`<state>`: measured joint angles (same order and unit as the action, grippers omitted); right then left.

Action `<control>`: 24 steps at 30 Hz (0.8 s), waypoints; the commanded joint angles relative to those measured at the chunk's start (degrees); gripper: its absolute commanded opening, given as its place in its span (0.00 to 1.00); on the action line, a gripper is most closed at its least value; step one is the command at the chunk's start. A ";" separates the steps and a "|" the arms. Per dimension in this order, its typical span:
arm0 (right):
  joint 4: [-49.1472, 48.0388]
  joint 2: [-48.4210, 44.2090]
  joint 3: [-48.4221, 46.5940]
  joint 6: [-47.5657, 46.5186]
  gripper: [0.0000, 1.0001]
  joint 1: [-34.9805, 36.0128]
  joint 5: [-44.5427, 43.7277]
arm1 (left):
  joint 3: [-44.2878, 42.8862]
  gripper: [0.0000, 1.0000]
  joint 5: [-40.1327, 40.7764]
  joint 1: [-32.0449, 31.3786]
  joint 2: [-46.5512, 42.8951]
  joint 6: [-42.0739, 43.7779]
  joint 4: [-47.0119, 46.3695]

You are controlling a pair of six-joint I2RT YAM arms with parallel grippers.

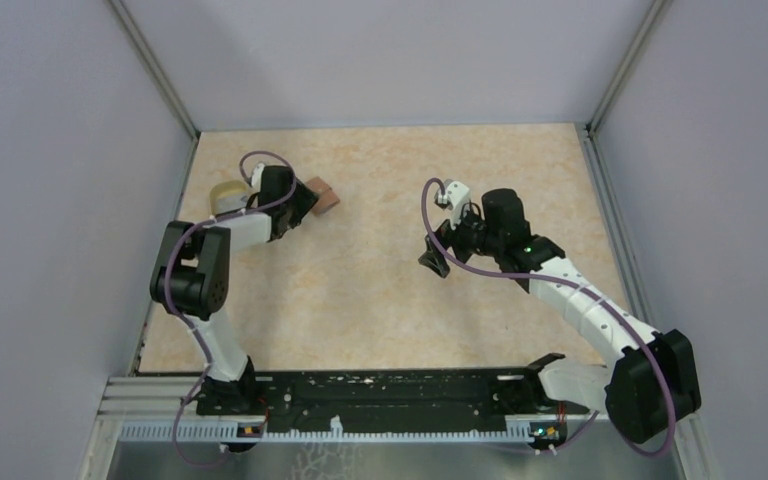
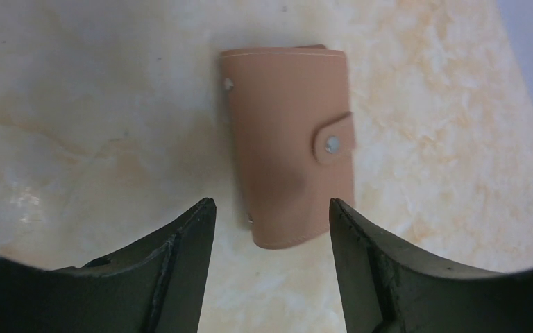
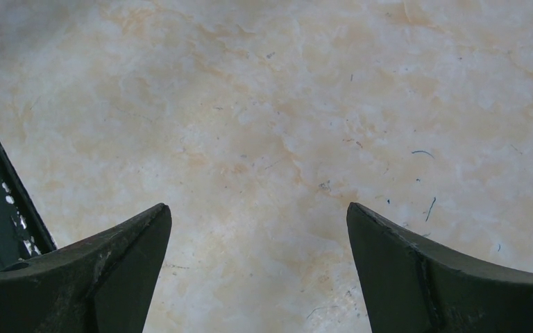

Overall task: Put the credit cards into the card holder
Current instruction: Move the card holder to the center of the board.

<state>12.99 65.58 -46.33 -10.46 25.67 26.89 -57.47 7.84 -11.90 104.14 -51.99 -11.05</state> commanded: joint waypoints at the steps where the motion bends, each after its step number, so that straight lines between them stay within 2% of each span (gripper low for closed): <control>1: -1.48 -1.50 -2.63 -0.18 0.95 -0.36 0.26 | -2.74 0.66 1.65 0.91 3.73 -1.44 5.67; 10: -1.43 -1.51 -2.45 -0.27 0.95 -0.32 0.59 | -6.02 0.53 -4.31 1.62 9.28 -1.01 3.89; 12: -1.54 -1.53 -2.39 -0.19 0.95 -0.35 0.68 | -5.78 0.46 -4.97 1.70 9.79 -1.01 3.41; 16: -1.50 -1.55 -2.37 -0.26 0.95 -0.35 0.70 | -5.11 0.16 -7.15 2.16 10.29 0.48 2.46; 18: -1.15 -1.53 -2.37 -0.55 0.95 -0.35 0.70 | -5.19 0.05 -10.33 2.36 10.25 2.40 2.73; 20: -0.84 -1.66 -2.28 -1.12 0.95 -0.36 0.79 | -4.92 0.00 -12.49 2.41 9.61 3.98 3.28; 24: 0.85 -0.86 -2.37 -3.14 0.95 -0.35 2.94 | 1.37 0.00 -18.52 2.29 5.64 5.01 -0.89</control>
<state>13.41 65.58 -46.33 -11.05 25.67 27.18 -62.28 -2.94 -9.15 112.16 -50.59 -12.99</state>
